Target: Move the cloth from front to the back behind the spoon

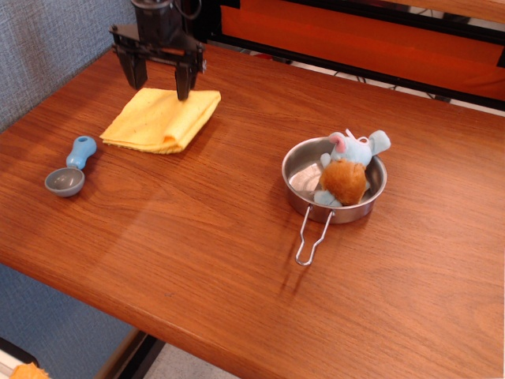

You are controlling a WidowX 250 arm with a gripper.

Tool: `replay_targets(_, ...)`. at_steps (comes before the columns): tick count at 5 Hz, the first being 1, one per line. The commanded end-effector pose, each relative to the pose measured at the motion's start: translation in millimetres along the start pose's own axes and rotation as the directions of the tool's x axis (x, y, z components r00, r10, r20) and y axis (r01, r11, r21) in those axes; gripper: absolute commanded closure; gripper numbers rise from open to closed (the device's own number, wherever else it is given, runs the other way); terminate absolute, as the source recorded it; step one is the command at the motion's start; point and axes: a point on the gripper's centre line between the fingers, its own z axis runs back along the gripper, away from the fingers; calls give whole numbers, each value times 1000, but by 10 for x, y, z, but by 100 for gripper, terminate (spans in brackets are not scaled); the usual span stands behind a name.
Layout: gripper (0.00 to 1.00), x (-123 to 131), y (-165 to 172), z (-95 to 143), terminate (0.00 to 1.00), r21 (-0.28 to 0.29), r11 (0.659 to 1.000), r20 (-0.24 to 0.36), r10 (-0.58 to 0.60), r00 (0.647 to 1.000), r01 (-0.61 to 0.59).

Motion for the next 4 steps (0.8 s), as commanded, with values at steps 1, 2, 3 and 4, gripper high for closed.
replay_targets(1,0,129,-115,562,0,84,996,34,-25,999,22)
replay_targets(2,0,20,-323,608,0,85,995,-46,-45,998,49)
replay_targets(3,0,-189,-660,672,0,-3,998,-60,-62,996,62)
replay_targets(4,0,-398,-1092,781,0,-63,991,-61,-124,990,120)
